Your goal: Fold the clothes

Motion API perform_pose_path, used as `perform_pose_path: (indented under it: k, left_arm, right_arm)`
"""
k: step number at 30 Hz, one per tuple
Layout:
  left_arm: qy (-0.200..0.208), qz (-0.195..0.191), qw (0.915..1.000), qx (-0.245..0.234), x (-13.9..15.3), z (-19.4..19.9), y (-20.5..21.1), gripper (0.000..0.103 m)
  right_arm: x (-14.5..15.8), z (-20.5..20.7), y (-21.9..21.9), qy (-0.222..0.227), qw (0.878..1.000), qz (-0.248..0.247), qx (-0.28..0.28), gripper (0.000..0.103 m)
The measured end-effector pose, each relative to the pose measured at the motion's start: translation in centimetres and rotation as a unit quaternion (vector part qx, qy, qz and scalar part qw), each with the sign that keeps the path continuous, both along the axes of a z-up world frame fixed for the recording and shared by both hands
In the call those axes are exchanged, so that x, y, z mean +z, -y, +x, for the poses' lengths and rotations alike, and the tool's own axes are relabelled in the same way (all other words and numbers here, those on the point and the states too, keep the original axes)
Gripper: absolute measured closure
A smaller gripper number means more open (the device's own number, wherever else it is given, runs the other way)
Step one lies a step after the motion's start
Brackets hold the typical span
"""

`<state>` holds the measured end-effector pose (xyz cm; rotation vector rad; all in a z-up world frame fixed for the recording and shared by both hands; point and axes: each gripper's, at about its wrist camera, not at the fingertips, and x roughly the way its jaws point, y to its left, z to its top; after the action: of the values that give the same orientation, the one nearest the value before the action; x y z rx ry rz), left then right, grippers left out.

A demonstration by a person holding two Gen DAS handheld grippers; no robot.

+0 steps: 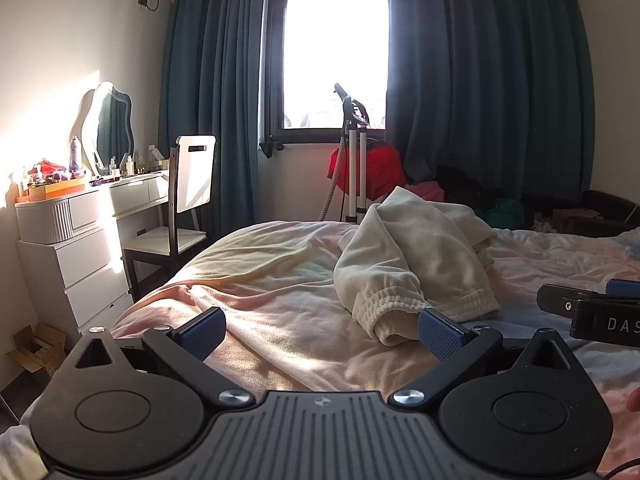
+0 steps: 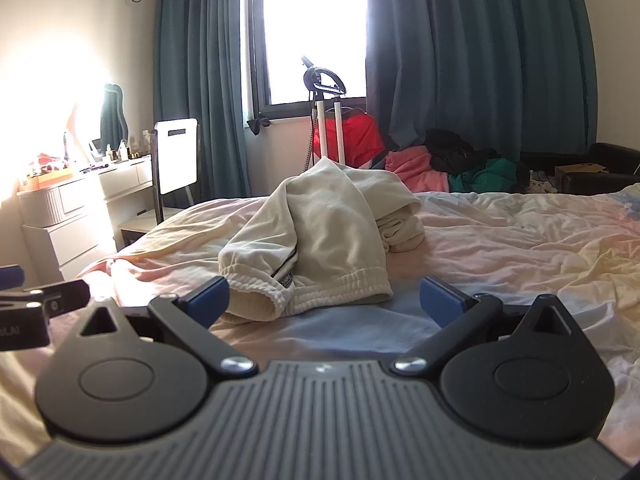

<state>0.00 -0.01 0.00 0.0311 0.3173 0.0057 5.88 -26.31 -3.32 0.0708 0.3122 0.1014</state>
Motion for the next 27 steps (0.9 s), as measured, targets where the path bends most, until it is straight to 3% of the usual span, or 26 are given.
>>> perform_pose_path:
  k: [27]
  left_arm:
    - [0.0, 0.001, 1.0, 0.002, -0.3, 0.09, 0.16, 0.0]
  right_arm:
    - [-0.17, 0.07, -0.15, 0.006, 1.0, -0.009, -0.006, 0.0]
